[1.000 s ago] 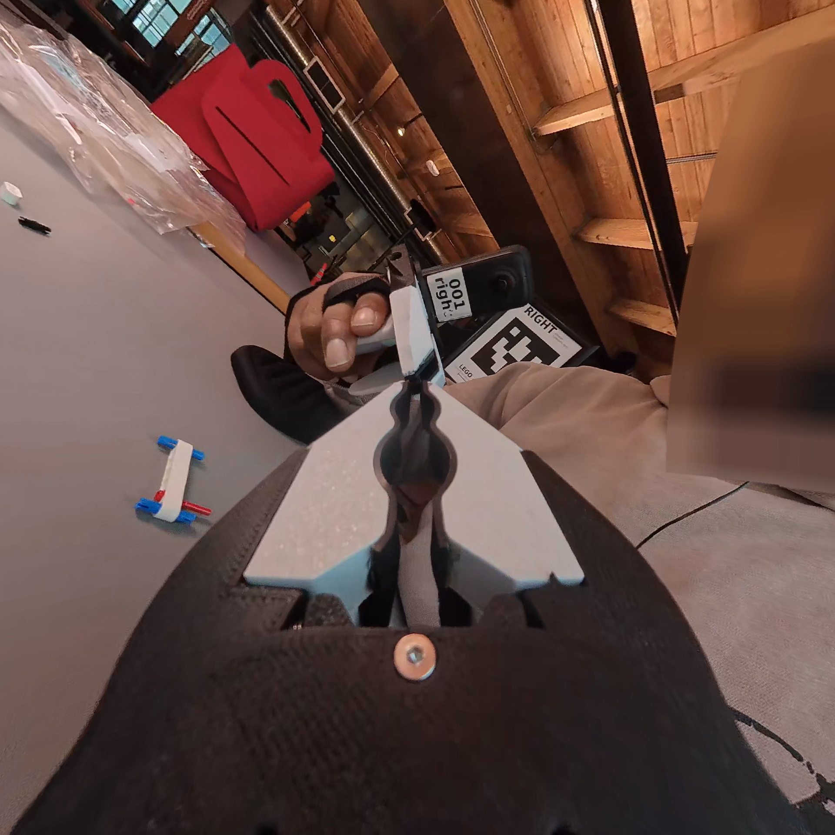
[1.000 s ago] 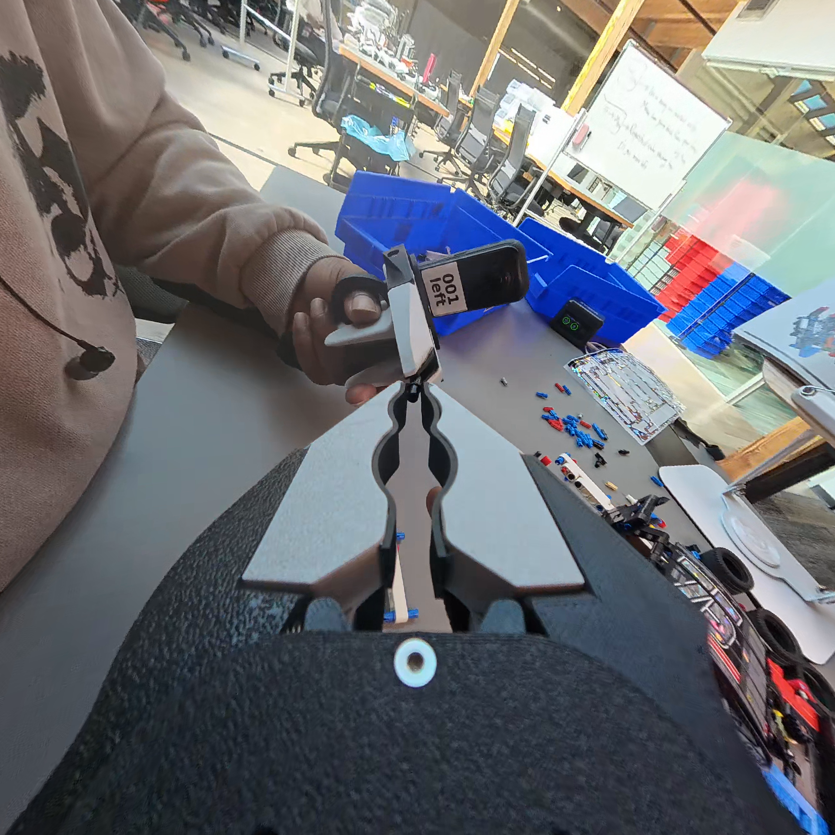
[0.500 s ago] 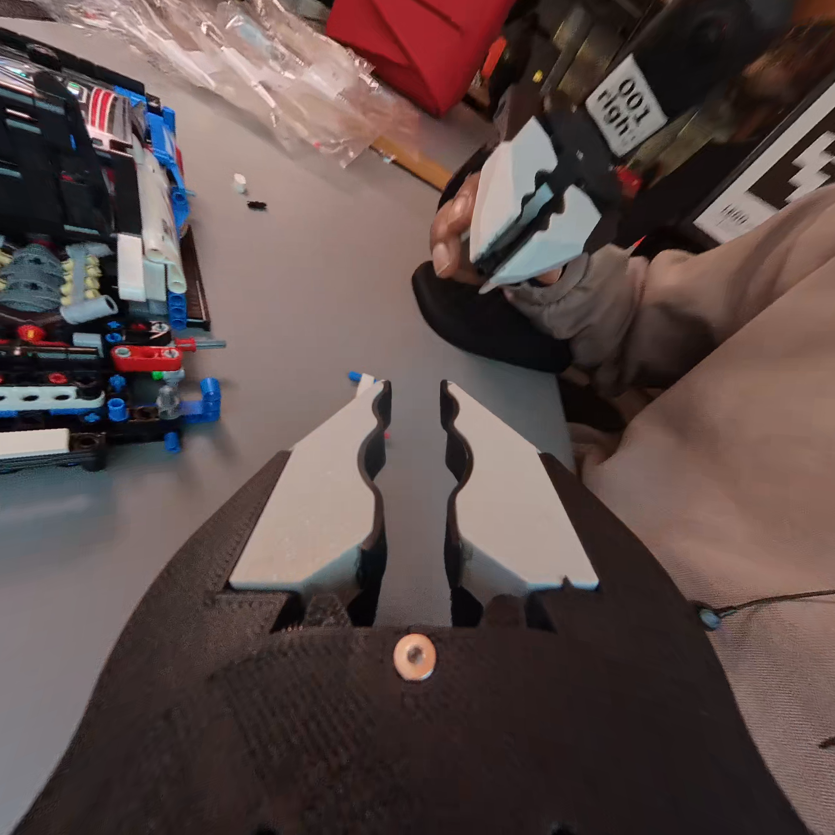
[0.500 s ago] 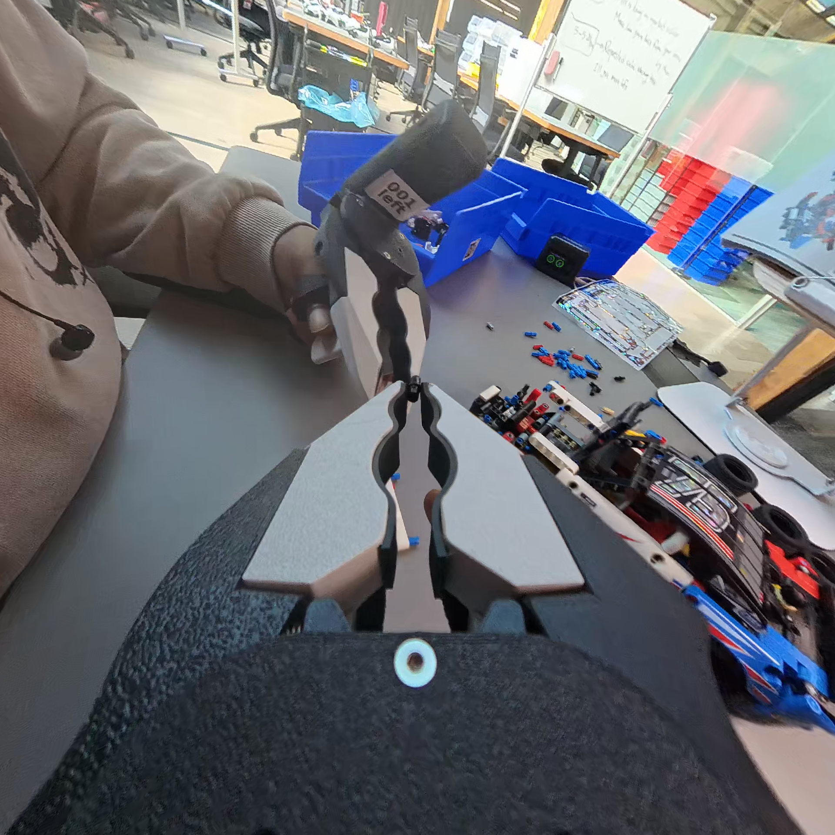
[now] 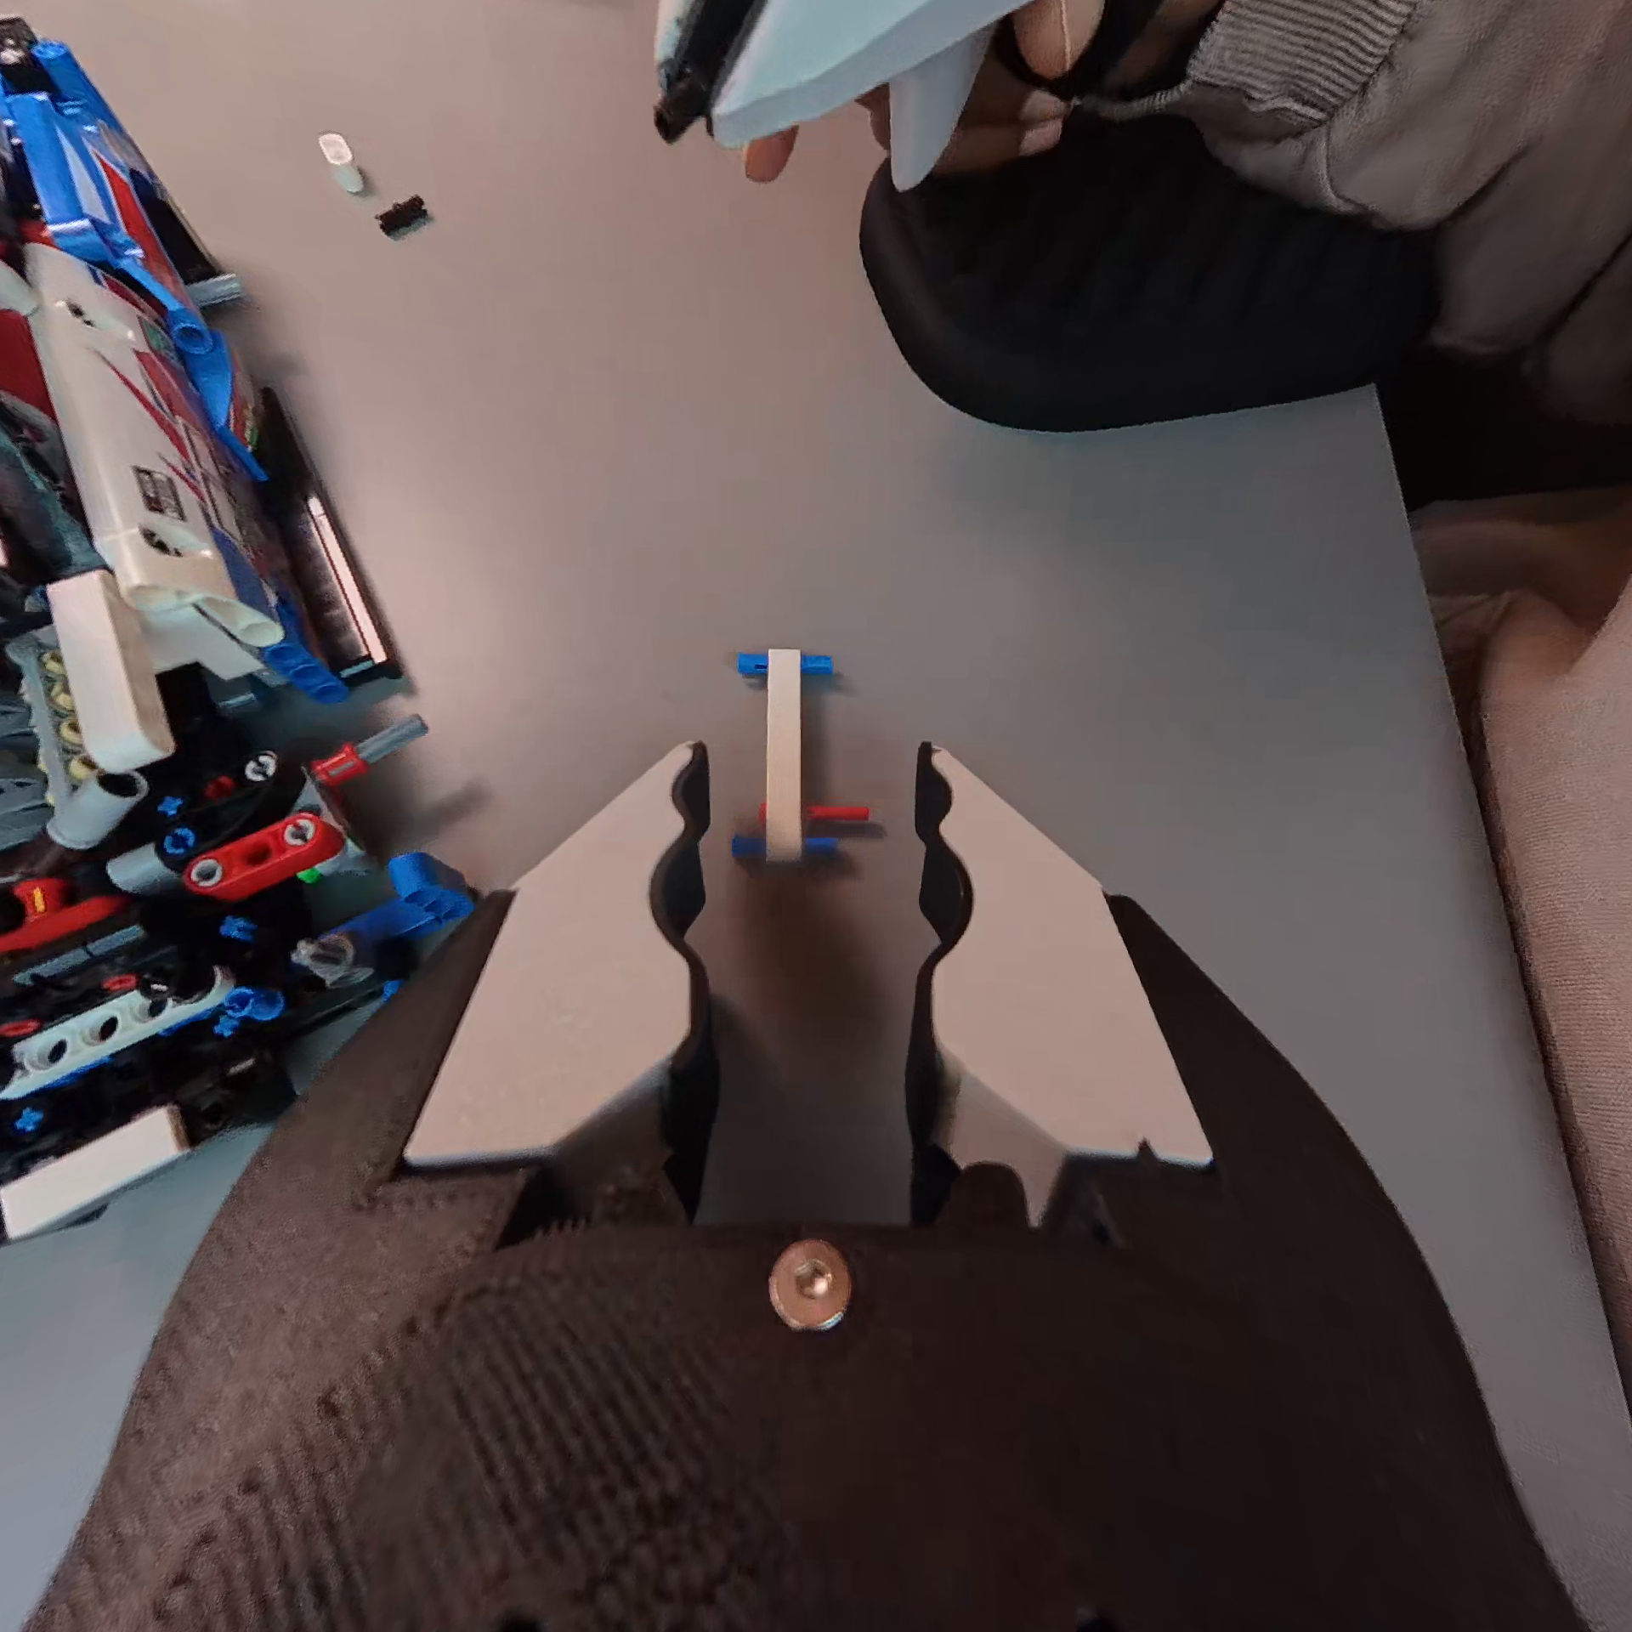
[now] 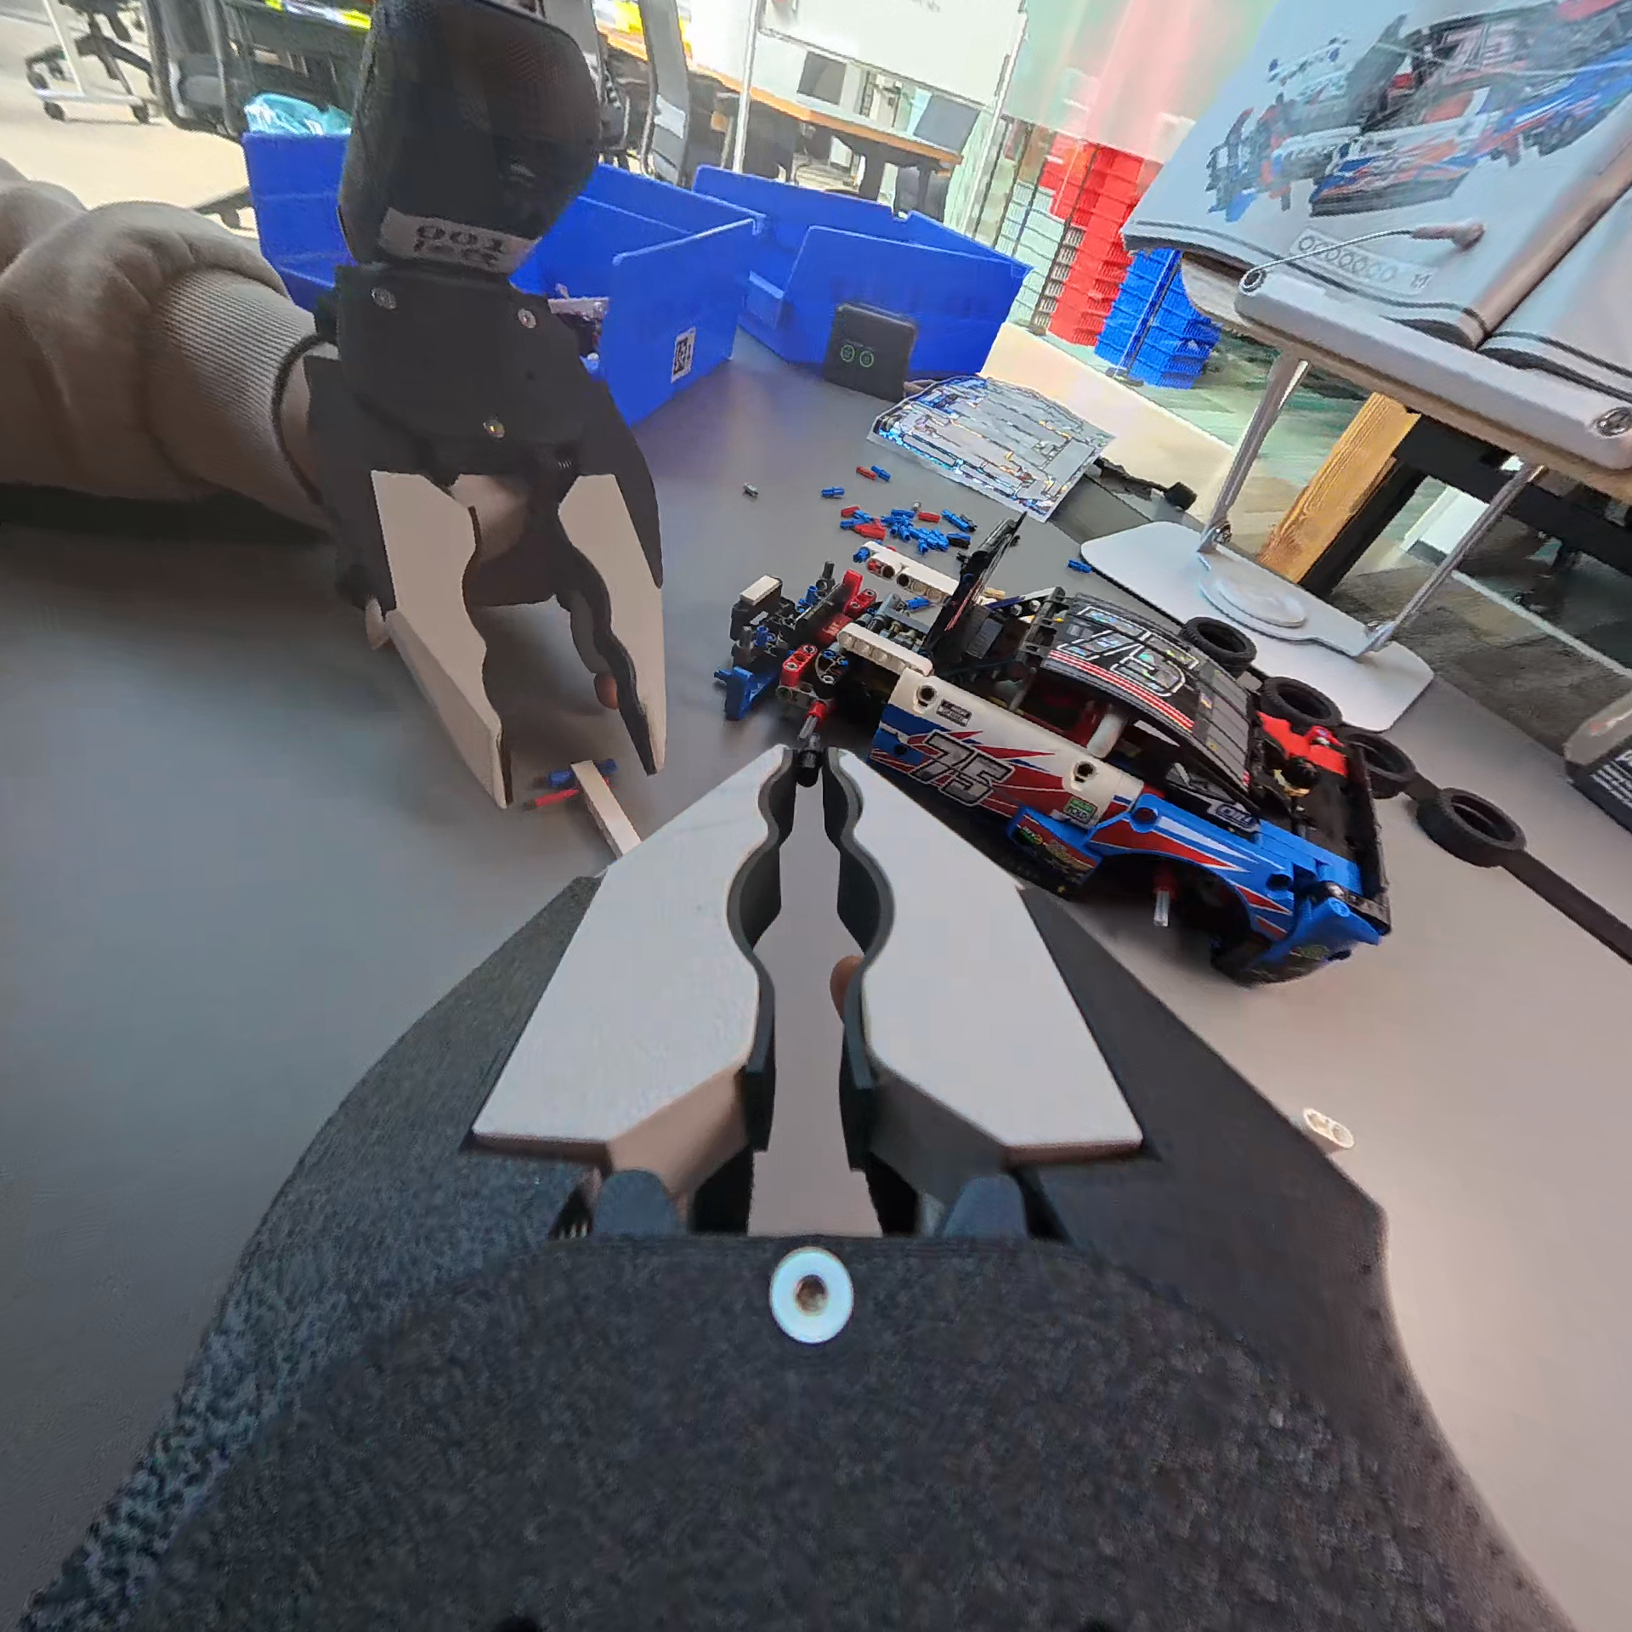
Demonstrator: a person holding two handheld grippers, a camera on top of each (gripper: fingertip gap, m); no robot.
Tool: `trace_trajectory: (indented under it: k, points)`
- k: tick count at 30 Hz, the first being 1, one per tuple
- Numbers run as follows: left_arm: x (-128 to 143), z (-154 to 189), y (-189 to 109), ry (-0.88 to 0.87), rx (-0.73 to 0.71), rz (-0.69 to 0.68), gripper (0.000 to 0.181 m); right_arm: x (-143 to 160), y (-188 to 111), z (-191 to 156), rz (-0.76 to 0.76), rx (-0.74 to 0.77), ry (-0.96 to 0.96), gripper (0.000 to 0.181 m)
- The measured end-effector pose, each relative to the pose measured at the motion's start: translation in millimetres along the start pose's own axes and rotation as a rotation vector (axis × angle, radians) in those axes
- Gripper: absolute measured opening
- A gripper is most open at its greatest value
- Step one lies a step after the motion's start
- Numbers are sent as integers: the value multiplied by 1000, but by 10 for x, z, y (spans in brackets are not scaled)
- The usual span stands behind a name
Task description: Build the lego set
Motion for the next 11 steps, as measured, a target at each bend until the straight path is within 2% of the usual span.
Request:
trace_trajectory:
  k: [1,6,8,11]
  points:
    - [2,2,23,14,-6,-23,45,-1,0,5,4,4,-1,3]
    - [17,-23,68,53,-105,-84,24,19,30,-7,-19,16,-16,3]
    - [29,-44,55,50,-158,-97,8,21,31,-9,-20,23,-21,3]
    - [55,-51,19,39,-202,-104,7,19,25,1,-14,32,-16,3]
Point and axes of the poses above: each gripper's, where its closed fingertips meet, y out along the fingers, x out of its underside, z = x × y across the jaws, the point moved 8 cm from there along -y, back along the fingers, and after that the axes turned 7 degrees about -x, right-handed, at the moved point
